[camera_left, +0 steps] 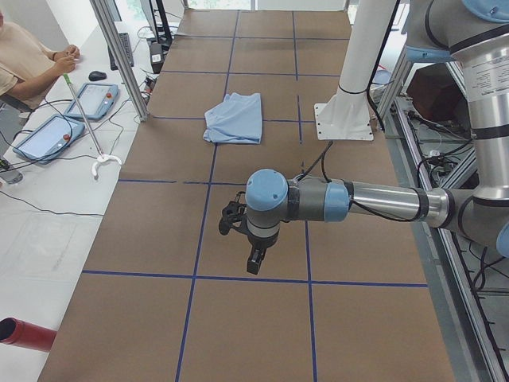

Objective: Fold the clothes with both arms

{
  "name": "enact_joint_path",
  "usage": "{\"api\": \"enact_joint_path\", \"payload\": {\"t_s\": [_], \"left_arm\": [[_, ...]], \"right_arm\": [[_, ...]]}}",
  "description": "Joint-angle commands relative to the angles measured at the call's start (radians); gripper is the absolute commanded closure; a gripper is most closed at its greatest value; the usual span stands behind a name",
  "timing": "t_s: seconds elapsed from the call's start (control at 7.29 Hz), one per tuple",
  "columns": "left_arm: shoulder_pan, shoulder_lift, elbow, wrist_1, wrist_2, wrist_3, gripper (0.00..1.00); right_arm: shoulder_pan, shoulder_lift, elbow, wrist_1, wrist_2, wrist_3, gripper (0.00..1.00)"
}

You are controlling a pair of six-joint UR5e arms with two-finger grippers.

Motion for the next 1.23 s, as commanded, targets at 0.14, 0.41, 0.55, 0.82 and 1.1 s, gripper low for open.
{"api": "enact_joint_path", "payload": {"t_s": [0.14,0.41,0.55,0.82,1.1], "left_arm": [[-0.009,0.001,0.003,-0.001,0.000,0.001,0.00],[-0.011,0.002,0.003,-0.001,0.001,0.002,0.00],[-0.011,0.007,0.003,-0.001,0.001,0.002,0.00],[-0.011,0.010,0.003,-0.001,0.003,0.004,0.00],[-0.011,0.010,0.006,-0.001,0.003,0.004,0.00]], "right_arm": [[0.000,0.000,0.005,0.020,0.003,0.000,0.00],[0.000,-0.002,0.007,0.026,0.001,0.000,0.00],[0.000,-0.002,0.007,0.026,0.001,0.000,0.00],[0.000,-0.002,0.007,0.026,0.001,0.000,0.00],[0.000,-0.005,0.007,0.026,0.001,0.000,0.00]]}}
